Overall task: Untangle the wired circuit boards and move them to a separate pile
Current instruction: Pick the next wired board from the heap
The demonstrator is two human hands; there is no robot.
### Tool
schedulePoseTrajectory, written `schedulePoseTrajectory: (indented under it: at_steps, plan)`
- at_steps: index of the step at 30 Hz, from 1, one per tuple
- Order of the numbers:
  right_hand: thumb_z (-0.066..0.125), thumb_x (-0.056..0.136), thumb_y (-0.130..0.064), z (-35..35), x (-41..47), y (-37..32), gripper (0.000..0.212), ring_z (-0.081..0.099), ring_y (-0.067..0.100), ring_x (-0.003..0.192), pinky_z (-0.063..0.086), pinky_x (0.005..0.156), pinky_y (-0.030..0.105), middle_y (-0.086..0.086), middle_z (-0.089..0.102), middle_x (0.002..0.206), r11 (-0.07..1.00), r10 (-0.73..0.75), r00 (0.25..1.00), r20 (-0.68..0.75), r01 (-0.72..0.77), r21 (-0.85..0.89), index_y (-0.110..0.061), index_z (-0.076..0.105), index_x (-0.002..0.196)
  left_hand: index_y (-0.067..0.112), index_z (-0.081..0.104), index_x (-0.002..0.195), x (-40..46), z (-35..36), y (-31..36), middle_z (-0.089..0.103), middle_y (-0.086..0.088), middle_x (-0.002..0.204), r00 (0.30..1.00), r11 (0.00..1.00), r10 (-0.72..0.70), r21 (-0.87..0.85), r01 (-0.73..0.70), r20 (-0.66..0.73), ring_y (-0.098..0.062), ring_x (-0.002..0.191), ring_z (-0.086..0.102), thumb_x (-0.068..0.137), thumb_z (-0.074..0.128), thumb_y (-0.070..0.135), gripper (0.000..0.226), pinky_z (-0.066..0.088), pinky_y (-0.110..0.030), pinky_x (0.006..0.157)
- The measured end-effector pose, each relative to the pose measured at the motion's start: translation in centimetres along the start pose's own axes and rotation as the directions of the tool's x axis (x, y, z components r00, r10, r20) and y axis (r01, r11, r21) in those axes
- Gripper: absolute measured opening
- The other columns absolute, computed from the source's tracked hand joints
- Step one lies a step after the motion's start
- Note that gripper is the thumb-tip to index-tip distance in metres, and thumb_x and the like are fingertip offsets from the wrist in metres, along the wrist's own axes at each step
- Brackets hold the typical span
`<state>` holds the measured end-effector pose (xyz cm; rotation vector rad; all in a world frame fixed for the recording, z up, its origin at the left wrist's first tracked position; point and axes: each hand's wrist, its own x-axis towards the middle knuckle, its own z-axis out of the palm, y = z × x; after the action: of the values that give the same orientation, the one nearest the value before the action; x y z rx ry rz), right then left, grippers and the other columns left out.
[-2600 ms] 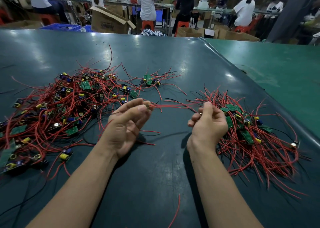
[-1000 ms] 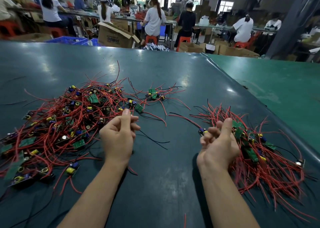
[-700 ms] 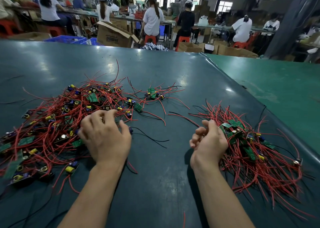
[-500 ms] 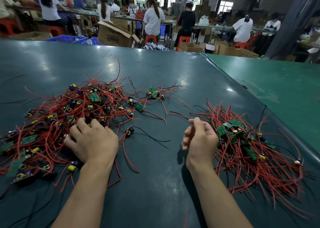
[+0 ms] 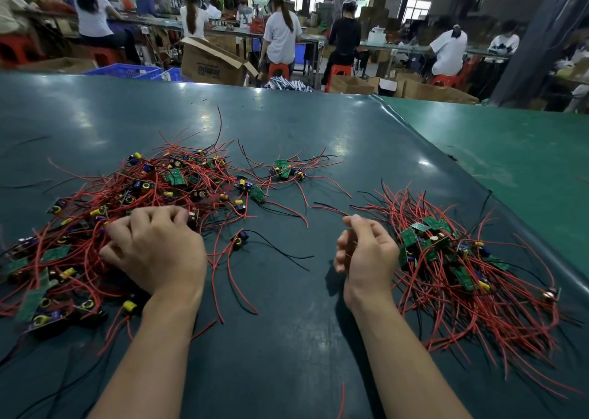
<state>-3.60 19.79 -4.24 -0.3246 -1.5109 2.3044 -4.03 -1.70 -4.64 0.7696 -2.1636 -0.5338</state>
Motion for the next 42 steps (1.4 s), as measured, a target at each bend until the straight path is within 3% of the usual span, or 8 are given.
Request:
schedulePoseTrajectory:
  at_steps: [7,12,19,24,28,33,37,42]
  plan:
    - [0.06,0.093,-0.009,0.6,-0.2,0.8,0.015,0.047,0.011,0.042,0.036,0.039,0.019,-0.001,0.058,0.058,0.958,-0.093,0.98,0.175,0.136,-0.254,-0.018,0.063,0.082,0.003,0.06,0.094,-2.1,-0.5,2.3,0.063,-0.017,0.084,0.945,0.87,0.226,-0.388,-0.304,-0.235,-0.034,0.083,0.051,0.101,0.05,0.022,0.022,0.037,-0.043,0.074]
    - [0.073,0.086,-0.019,0.8,-0.9,1.7,0.056,0.053,0.022,0.058,0.048,0.061,0.025,-0.008,0.062,0.093,0.757,-0.101,0.832,0.545,0.42,-0.501,-0.039,0.05,0.132,0.004,0.062,0.089,-3.8,-0.6,3.3,0.061,-0.008,0.088,0.832,0.665,0.499,-0.508,-0.547,-0.242,-0.024,0.084,0.051,0.097,0.052,0.016,0.018,0.038,-0.038,0.077]
    - [0.062,0.084,-0.004,0.9,-1.1,1.4,0.029,0.061,0.001,0.076,0.049,0.075,0.02,-0.009,0.07,0.09,0.71,-0.218,0.739,0.638,0.569,-0.416,-0.022,0.072,0.104,0.004,0.064,0.093,-5.5,-0.6,4.2,0.064,-0.002,0.089,0.641,0.367,0.765,-0.78,-0.506,-0.056,-0.02,0.08,0.061,0.093,0.054,0.017,0.016,0.05,-0.032,0.075]
    - [0.057,0.091,0.009,1.2,-1.0,0.7,0.022,0.065,0.007,0.061,0.054,0.058,0.019,-0.001,0.072,0.07,0.986,-0.072,0.907,0.415,0.128,-0.108,-0.009,0.07,0.087,0.003,0.065,0.086,-5.0,-1.0,4.2,0.063,-0.006,0.09,0.683,0.386,0.683,-0.667,-0.638,-0.259,-0.019,0.085,0.057,0.09,0.064,0.017,0.015,0.044,-0.028,0.081]
    - [0.055,0.091,0.005,1.1,-0.5,-0.1,0.013,0.064,0.014,0.058,0.055,0.057,0.021,0.011,0.073,0.075,0.977,0.051,0.936,0.349,-0.12,0.178,0.0,0.067,0.093,0.009,0.059,0.06,-5.6,-0.6,3.9,0.054,0.001,0.052,0.768,0.549,0.64,-0.721,-0.422,0.037,-0.017,0.048,0.051,0.097,0.047,0.043,0.052,0.044,-0.032,0.05]
    - [0.064,0.077,-0.005,1.2,-0.8,-0.3,0.016,0.07,0.014,0.069,0.056,0.062,0.02,0.011,0.074,0.077,0.958,0.107,0.915,0.389,-0.199,0.204,-0.003,0.069,0.092,0.017,0.071,0.069,-5.2,0.2,3.6,0.068,0.005,0.06,0.827,0.731,0.494,-0.643,-0.229,0.267,-0.018,0.057,0.066,0.091,0.038,0.063,0.061,0.051,-0.037,0.059]
    - [0.066,0.069,0.002,1.1,-0.8,-0.4,0.019,0.071,0.016,0.074,0.057,0.066,0.02,0.012,0.073,0.081,0.922,0.158,0.892,0.424,-0.288,0.261,-0.006,0.075,0.084,0.024,0.069,0.069,-5.3,0.3,3.6,0.065,0.009,0.055,0.777,0.672,0.545,-0.718,-0.181,0.314,-0.001,0.049,0.059,0.092,0.04,0.058,0.051,0.049,-0.029,0.055]
    - [0.068,0.069,0.001,1.2,-0.9,-0.3,0.023,0.069,0.015,0.071,0.057,0.064,0.02,0.009,0.07,0.083,0.924,0.209,0.865,0.456,-0.328,0.199,-0.007,0.075,0.09,0.025,0.062,0.07,-5.5,-0.1,3.9,0.056,0.005,0.053,0.788,0.585,0.553,-0.799,-0.138,0.269,-0.011,0.048,0.053,0.093,0.051,0.045,0.033,0.045,-0.033,0.05]
